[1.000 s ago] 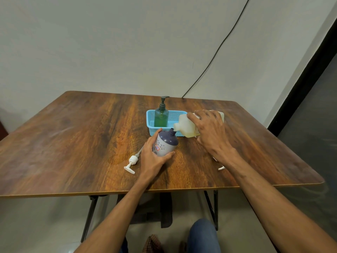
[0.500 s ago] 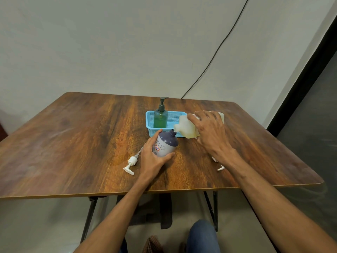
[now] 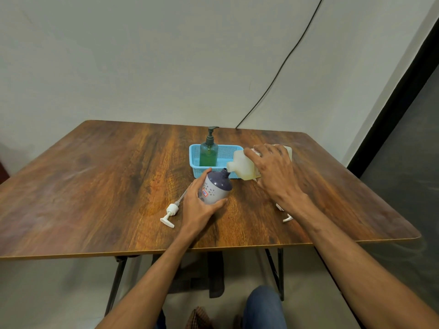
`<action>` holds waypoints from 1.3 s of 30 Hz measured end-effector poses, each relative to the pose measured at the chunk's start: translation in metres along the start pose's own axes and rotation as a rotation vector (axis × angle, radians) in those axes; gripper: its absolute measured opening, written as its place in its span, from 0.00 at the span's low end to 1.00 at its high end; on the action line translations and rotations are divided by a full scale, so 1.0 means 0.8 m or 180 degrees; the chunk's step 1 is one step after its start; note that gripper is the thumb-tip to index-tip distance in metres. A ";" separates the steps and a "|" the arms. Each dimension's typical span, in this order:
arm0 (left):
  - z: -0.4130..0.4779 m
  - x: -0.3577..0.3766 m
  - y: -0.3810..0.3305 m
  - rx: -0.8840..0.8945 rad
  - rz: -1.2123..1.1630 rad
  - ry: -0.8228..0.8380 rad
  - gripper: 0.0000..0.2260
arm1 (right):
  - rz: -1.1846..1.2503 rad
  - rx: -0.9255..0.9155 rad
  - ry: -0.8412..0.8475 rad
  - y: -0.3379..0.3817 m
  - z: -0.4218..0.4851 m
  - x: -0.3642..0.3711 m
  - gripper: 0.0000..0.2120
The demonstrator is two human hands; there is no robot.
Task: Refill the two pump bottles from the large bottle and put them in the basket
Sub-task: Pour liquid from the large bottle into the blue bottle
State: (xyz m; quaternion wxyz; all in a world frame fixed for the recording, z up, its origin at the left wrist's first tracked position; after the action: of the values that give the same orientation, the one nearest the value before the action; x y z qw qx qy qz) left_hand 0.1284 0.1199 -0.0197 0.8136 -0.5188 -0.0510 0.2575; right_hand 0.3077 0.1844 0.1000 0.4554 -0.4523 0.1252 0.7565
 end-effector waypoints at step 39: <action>0.001 0.003 0.006 -0.0002 0.0046 0.0015 0.41 | -0.0169 -0.0005 0.0089 -0.003 -0.001 0.003 0.39</action>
State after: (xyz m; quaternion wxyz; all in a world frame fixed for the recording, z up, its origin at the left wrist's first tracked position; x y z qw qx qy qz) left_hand 0.1284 0.1229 -0.0237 0.8117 -0.5200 -0.0455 0.2621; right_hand 0.3094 0.1866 0.0985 0.4732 -0.4663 0.1189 0.7379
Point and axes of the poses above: each hand's wrist, its own z-axis towards the middle knuckle, its own x-axis out of the palm, y = z × x, the point moved 5 cm from there along z, towards the middle knuckle, and after that the axes turned 1 degree about z, right-handed, at the moved point
